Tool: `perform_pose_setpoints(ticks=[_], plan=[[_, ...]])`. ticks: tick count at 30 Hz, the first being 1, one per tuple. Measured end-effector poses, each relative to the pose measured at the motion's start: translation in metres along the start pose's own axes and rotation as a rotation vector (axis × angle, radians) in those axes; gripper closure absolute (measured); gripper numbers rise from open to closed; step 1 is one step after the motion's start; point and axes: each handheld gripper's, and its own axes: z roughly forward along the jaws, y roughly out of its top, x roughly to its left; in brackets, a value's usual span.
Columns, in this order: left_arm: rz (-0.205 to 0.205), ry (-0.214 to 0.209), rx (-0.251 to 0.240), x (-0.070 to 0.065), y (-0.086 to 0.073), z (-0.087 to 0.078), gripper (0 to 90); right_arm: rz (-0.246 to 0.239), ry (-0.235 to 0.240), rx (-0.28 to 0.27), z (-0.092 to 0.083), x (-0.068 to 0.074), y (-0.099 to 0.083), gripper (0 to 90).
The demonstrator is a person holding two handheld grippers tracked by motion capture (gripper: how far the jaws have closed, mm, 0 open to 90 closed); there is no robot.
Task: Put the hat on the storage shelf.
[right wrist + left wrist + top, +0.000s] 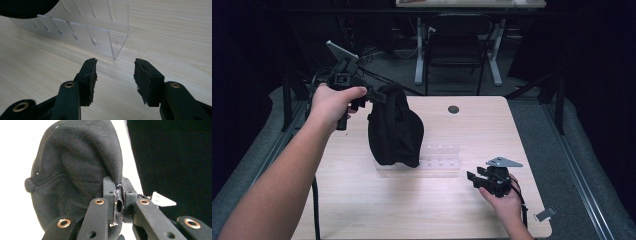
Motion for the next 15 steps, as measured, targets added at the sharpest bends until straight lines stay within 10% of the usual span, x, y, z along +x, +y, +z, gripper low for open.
perform_pose_setpoints(ticks=[15], plan=[[0.012, 0.016, 0.005, -0.002, 0.0, 0.0, 85.6, -0.11, 0.042, 0.021, 0.021, 0.041, 0.024, 56.4]])
